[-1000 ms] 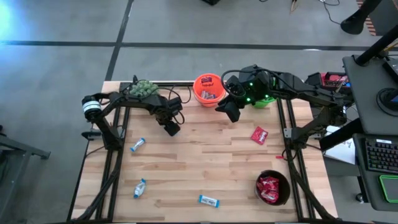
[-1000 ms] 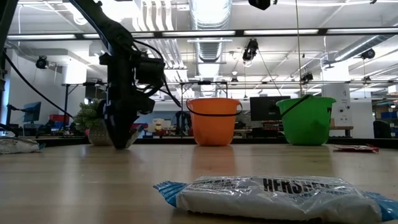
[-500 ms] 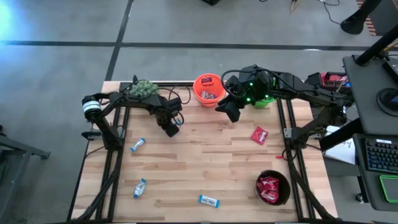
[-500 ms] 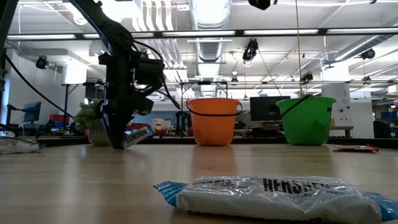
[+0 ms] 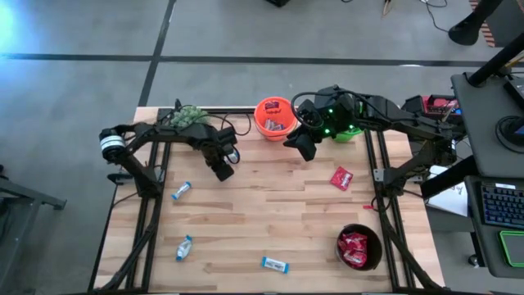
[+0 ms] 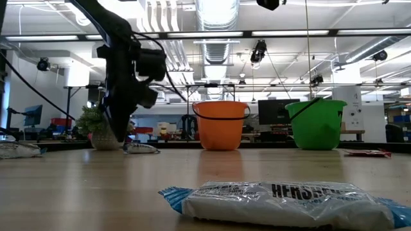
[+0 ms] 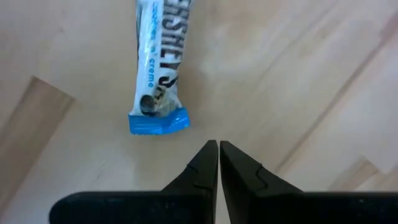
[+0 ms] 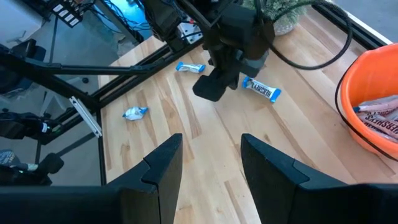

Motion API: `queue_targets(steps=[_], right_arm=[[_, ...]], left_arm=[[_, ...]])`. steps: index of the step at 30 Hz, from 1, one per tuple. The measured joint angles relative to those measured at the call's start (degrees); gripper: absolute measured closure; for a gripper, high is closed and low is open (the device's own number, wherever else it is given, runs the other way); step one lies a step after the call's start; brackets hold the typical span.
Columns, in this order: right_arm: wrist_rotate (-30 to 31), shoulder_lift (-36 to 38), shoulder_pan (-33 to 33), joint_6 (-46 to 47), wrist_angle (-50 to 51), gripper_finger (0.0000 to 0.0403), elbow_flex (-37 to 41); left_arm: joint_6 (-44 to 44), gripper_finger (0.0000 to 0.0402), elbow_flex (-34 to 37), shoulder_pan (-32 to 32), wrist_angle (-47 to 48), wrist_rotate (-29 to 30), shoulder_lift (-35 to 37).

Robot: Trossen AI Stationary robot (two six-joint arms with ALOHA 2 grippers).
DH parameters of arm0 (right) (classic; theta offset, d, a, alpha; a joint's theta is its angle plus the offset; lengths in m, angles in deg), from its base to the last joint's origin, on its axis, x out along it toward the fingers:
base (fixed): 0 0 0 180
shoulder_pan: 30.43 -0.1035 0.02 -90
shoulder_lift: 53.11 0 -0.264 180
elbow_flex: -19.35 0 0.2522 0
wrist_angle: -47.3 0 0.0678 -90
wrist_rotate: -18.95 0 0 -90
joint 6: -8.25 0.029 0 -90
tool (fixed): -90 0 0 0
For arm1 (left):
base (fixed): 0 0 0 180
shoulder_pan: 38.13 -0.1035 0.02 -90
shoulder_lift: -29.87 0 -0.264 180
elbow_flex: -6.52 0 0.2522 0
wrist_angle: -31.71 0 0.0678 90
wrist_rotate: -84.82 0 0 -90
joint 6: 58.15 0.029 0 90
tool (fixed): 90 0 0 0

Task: Organize candy in baskets
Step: Put the white chocolate into the orange bucket

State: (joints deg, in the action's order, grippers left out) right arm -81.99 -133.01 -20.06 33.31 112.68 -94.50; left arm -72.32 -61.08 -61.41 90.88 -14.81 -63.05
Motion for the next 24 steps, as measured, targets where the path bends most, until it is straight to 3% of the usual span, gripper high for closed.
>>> queue_targets(steps=[11,16,19,24], right_arm=[[0.0,0.0,0.0,-0.07,0.0,0.025,0.0],[0.0,0.0,0.0,-0.04,0.0,0.025,0.0],[0.0,0.0,0.0,-0.06,0.0,0.025,0.0],[0.0,0.0,0.0,0.0,0.0,0.025,0.0]], left_arm=[[4.46,0.039,-0.1,-0.32,-6.8,0.09,1.7],[7.05,0.0346,-2.4,-1.62,-0.5,0.97,1.13],[7.88,0.0311,-2.85,-1.62,0.03,4.51,1.13],[10.83,0.0268,-3.13,-1.52,-0.6,5.25,0.42]])
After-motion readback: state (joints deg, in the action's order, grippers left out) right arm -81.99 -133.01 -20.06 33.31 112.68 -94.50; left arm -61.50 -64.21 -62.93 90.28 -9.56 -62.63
